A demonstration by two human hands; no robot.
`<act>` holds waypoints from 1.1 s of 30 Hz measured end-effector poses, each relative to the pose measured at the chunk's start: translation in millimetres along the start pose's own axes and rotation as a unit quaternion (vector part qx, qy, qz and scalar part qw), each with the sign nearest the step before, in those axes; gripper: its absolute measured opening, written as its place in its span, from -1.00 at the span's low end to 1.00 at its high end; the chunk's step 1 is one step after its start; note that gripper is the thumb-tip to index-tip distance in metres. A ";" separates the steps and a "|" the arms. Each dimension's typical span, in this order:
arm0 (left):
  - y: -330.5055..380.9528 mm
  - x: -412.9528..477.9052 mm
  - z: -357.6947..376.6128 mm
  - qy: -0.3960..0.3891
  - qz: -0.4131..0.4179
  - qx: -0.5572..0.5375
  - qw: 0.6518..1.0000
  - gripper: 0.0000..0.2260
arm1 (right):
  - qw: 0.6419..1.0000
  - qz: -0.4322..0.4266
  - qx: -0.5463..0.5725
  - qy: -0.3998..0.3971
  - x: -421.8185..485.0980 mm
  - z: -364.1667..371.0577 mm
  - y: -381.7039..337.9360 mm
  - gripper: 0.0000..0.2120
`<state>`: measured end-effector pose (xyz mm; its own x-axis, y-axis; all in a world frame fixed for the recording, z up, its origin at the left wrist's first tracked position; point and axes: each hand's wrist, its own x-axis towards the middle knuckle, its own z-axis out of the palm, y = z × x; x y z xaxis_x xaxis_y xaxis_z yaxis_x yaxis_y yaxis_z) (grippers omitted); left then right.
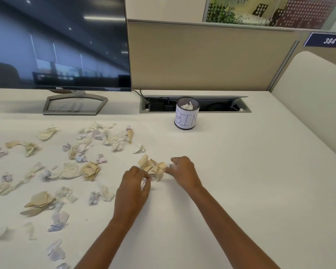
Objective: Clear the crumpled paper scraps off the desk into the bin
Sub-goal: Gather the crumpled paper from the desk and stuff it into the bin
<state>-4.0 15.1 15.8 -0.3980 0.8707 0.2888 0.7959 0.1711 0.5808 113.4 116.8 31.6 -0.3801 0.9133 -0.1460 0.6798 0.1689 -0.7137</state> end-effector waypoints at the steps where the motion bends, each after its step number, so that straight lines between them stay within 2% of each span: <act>1: -2.2 8.4 -1.0 0.008 -0.001 0.012 1.000 -0.96 | 1.000 -0.005 -0.016 -0.019 2.9 4.8 -3.7 -0.83; 3: -7.6 25.1 -0.6 -0.027 -0.008 0.029 0.999 -0.93 | 0.997 -0.012 -0.059 -0.052 7.3 14.5 -9.4 -0.61; 5: -13.6 38.8 0.7 -0.109 -0.014 0.021 0.994 -0.92 | 0.993 -0.017 -0.104 -0.057 8.3 21.7 -14.1 -0.49; 7: -19.3 48.0 2.8 -0.176 -0.017 0.002 0.984 -0.94 | 0.986 -0.040 -0.153 -0.045 8.1 26.8 -14.3 -0.53; 10: -23.8 53.1 6.3 -0.215 -0.001 0.014 0.977 -0.93 | 0.978 -0.079 -0.190 -0.030 7.2 30.8 -9.2 -0.59; 14: -24.7 54.6 11.6 -0.185 0.041 0.021 0.982 -0.94 | 0.981 -0.085 -0.176 -0.017 11.3 26.5 -5.4 -0.65; 16: -25.7 55.8 13.8 -0.164 0.039 0.004 0.986 -0.83 | 0.986 -0.076 -0.145 -0.015 15.2 19.9 -3.3 -0.66; 20: -24.9 66.8 15.4 -0.118 -0.004 -0.067 0.991 -0.65 | 0.999 -0.035 -0.005 0.021 26.0 -5.4 2.2 -0.65; 24: -9.8 96.4 16.2 -0.076 -0.032 -0.150 0.985 -0.81 | 0.995 -0.013 0.053 0.078 45.9 -37.5 2.5 -0.66; 28: 30.2 142.7 20.6 -0.042 0.013 -0.196 0.980 -0.82 | 0.984 -0.022 0.121 0.132 60.6 -65.1 6.5 -0.79; 33: 80.2 199.7 36.6 -0.046 0.079 -0.173 0.981 -0.92 | 0.978 -0.010 0.144 0.150 65.8 -81.9 14.1 -0.75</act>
<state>-2.9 219.6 92.2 -0.2263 0.9144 0.3357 0.6354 -0.1227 0.7624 149.3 209.7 68.1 -0.1614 0.9858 0.0465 0.4524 0.1158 -0.8843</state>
